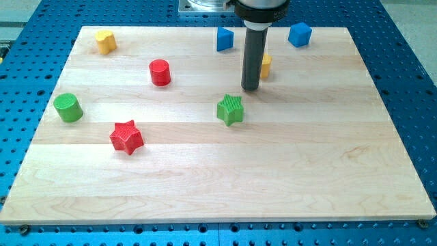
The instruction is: Move the hexagon diagonally to the cube
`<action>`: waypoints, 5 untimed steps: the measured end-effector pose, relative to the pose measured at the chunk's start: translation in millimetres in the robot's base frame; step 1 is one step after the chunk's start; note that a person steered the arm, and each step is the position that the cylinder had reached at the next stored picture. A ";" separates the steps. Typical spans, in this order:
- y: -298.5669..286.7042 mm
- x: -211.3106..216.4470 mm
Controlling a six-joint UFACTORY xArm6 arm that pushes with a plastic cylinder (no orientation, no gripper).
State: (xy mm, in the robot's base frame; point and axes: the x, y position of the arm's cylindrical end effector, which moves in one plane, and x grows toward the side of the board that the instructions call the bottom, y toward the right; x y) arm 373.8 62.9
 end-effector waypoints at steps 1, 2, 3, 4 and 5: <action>-2.5 0.0; -4.4 0.0; -4.4 0.0; -18.2 -1.7; -19.1 -4.4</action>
